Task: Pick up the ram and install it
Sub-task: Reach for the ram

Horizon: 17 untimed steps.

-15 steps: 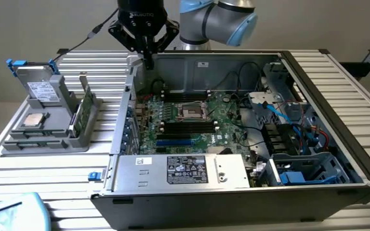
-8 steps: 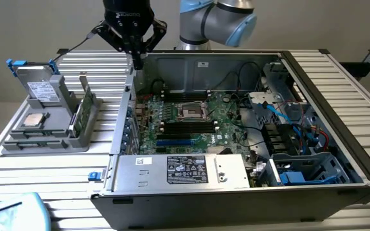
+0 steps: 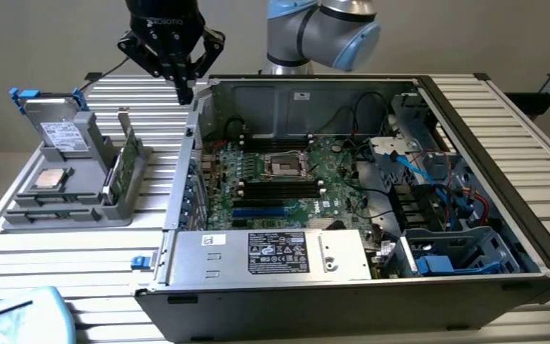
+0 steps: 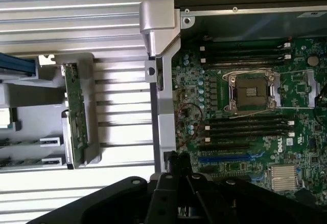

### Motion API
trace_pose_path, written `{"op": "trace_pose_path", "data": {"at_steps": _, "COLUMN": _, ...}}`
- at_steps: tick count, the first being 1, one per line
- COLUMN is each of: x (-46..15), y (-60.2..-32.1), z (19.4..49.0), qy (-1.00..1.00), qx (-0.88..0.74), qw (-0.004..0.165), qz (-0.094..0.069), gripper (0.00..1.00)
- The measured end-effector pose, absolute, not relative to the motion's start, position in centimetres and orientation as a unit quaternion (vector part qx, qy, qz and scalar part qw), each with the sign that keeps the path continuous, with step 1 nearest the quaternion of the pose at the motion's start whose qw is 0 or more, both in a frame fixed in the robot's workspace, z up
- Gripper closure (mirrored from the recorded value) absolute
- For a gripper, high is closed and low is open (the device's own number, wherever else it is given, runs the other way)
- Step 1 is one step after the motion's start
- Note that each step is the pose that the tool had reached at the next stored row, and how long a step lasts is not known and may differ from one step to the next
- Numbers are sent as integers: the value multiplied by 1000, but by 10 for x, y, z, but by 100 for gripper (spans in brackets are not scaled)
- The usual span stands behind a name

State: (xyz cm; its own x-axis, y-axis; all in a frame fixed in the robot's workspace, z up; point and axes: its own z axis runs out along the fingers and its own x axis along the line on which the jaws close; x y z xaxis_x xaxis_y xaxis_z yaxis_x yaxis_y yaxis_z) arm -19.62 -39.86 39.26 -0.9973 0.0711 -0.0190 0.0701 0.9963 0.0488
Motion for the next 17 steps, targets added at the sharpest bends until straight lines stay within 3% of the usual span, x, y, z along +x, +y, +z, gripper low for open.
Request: {"op": "trace_pose_path", "data": {"at_steps": 17, "x": -264, "y": -399, "z": 393, "qy": 999, "qx": 35, "qw": 10, "qz": 25, "gripper": 89}}
